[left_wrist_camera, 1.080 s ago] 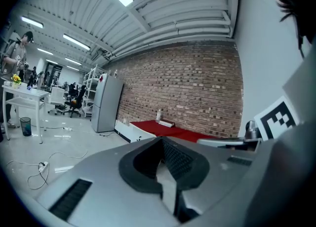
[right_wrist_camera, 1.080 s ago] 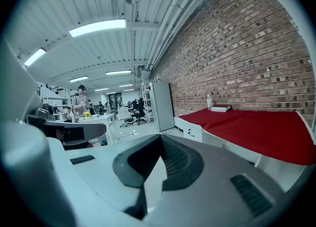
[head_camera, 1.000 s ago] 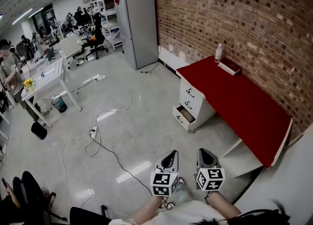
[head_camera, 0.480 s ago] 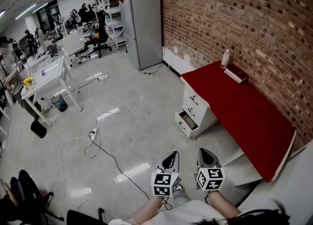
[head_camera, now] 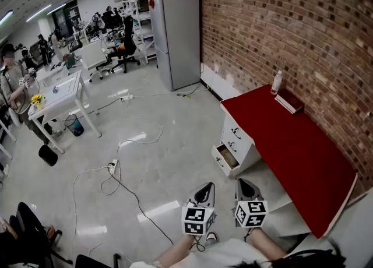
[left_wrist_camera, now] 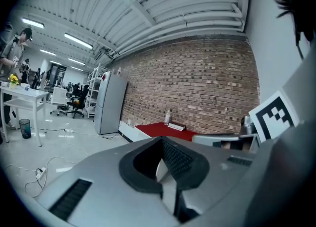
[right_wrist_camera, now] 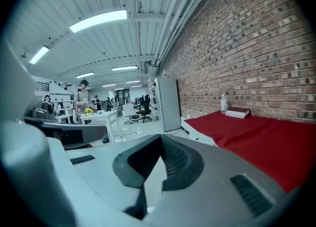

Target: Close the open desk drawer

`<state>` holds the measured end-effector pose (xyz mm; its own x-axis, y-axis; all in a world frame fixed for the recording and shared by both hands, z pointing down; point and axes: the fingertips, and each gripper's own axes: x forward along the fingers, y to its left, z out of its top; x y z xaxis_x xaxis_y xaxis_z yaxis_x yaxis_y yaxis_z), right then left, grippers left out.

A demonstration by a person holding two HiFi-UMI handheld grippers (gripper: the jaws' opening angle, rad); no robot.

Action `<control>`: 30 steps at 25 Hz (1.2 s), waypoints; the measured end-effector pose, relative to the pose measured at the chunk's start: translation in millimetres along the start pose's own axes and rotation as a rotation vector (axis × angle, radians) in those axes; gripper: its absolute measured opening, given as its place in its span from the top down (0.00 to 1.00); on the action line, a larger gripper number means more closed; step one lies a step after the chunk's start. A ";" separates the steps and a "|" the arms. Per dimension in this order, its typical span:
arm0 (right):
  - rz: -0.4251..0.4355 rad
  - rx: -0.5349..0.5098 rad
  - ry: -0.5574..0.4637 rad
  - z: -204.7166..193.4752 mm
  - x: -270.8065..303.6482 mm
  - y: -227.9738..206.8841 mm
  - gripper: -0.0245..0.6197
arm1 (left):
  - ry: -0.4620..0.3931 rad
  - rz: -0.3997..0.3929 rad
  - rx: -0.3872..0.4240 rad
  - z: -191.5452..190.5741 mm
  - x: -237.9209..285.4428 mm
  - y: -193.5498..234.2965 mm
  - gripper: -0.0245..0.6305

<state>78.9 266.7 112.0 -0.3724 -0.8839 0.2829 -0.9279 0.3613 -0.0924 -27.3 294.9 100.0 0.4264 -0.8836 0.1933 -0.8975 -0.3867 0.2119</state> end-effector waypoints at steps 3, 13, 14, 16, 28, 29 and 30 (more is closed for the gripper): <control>0.012 -0.007 0.000 7.5 20.6 -9.1 0.96 | -0.001 0.012 -0.007 6.4 20.5 7.7 0.95; 0.002 0.017 0.012 14.6 65.2 -57.3 0.96 | 0.024 -0.001 0.001 14.3 89.2 12.6 0.95; 0.000 0.022 0.014 14.7 68.4 -61.9 0.96 | 0.029 -0.005 0.005 14.0 94.9 12.4 0.95; 0.001 0.029 0.020 14.9 74.2 -69.7 0.96 | 0.040 -0.009 0.013 12.9 105.0 12.6 0.95; -0.003 0.057 0.076 -4.8 96.3 -94.0 0.96 | 0.105 -0.007 0.006 -7.3 138.4 17.2 0.95; -0.004 0.057 0.082 -5.9 100.6 -95.2 0.96 | 0.108 -0.008 0.002 -7.9 143.5 19.9 0.95; -0.004 0.057 0.085 -6.2 105.6 -96.1 0.96 | 0.110 -0.011 0.000 -7.8 149.0 22.9 0.95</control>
<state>128.9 140.5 156.6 -0.3679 -0.8560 0.3633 -0.9299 0.3381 -0.1450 16.5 156.4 141.1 0.4462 -0.8451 0.2946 -0.8926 -0.3966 0.2143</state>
